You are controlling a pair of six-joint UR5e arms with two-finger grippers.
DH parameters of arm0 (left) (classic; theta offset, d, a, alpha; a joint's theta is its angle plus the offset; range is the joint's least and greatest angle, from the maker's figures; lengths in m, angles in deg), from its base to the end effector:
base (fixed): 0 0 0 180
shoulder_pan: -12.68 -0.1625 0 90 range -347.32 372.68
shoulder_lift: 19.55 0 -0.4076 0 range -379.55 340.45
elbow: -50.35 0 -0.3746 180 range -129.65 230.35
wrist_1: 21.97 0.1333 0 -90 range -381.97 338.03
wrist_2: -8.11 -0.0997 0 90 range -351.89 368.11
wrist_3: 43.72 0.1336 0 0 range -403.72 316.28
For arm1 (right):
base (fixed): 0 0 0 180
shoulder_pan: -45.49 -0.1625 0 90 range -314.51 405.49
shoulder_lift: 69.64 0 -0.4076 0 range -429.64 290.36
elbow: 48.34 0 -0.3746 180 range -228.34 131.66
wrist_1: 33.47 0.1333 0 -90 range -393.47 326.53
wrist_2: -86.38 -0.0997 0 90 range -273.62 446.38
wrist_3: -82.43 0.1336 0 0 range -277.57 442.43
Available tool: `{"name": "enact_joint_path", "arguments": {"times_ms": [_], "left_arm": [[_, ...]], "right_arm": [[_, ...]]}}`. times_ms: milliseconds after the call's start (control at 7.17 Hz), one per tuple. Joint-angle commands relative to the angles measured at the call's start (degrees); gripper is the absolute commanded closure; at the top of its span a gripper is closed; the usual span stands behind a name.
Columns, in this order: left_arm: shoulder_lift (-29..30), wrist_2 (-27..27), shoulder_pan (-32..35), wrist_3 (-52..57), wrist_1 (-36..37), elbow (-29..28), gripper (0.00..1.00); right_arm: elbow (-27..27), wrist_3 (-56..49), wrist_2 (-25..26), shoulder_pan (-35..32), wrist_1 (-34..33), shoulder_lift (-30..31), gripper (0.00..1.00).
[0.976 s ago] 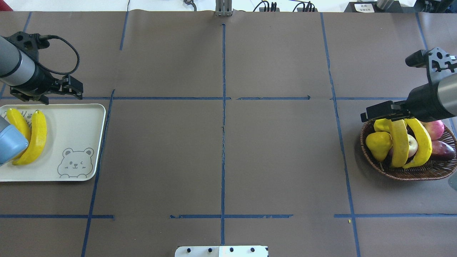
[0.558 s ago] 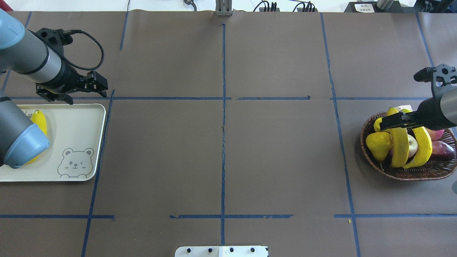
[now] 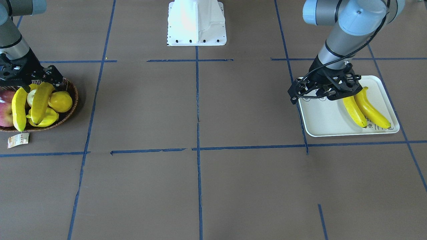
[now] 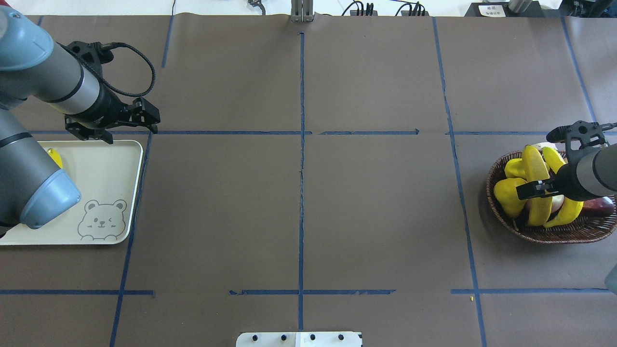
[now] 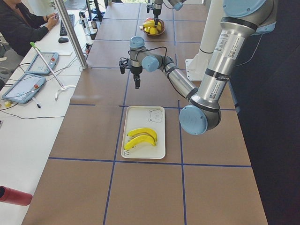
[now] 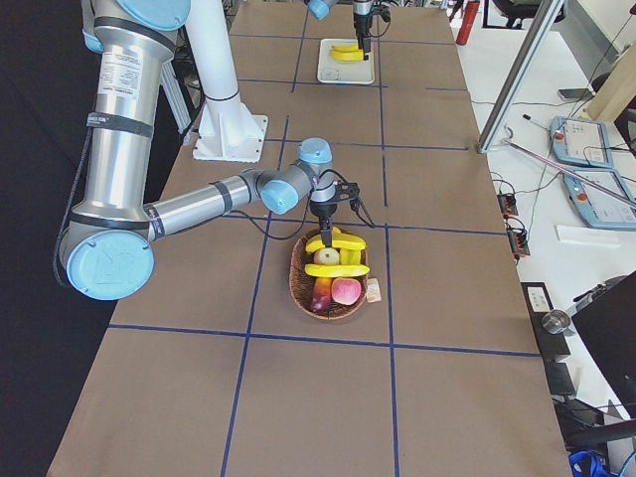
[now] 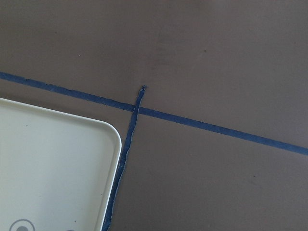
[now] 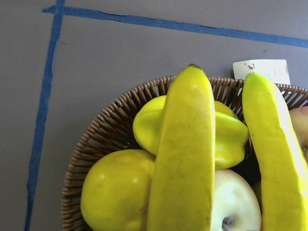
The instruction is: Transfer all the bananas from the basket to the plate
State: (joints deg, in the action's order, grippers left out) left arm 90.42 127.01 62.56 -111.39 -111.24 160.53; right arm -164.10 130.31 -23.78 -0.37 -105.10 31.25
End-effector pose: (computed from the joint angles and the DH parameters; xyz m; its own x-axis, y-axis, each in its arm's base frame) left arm 0.3191 -0.4854 0.3311 0.6397 -0.2429 -0.7292 0.2472 0.9634 -0.1041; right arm -0.2418 -0.3745 0.5169 0.7956 -0.0842 0.5999 -0.0115 0.9880 0.1538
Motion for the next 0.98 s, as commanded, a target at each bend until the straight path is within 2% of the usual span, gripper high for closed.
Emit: {"name": "enact_joint_path", "arguments": {"times_ms": [0, 139, 279, 418, 558, 836], "left_arm": [[0.4, -0.1, -0.6, -0.4, 0.0, -0.1, 0.00], [0.4, -0.1, -0.6, -0.9, 0.0, -0.1, 0.00], [0.8, -0.1, -0.6, -1.1, 0.1, -0.1, 0.00], [0.8, -0.1, -0.6, -1.1, 0.1, -0.1, 0.00], [0.9, -0.1, -0.6, -1.1, 0.1, 0.0, 0.00], [0.9, -0.1, -0.6, -1.7, 0.2, 0.6, 0.00]], "right_arm": [[0.2, -0.1, 0.2, 0.4, 0.0, 0.6, 0.28], [0.2, -0.6, 0.2, 0.4, 0.0, 0.7, 0.70], [0.0, -1.5, 0.2, 0.2, 0.0, 0.8, 0.94], [-1.0, -1.7, 0.0, 0.2, 0.1, 1.0, 0.99], [-3.3, -1.8, -1.2, -1.1, 0.0, 1.5, 1.00], [-11.1, -4.9, -9.0, -9.2, 0.1, 5.1, 1.00]]}}
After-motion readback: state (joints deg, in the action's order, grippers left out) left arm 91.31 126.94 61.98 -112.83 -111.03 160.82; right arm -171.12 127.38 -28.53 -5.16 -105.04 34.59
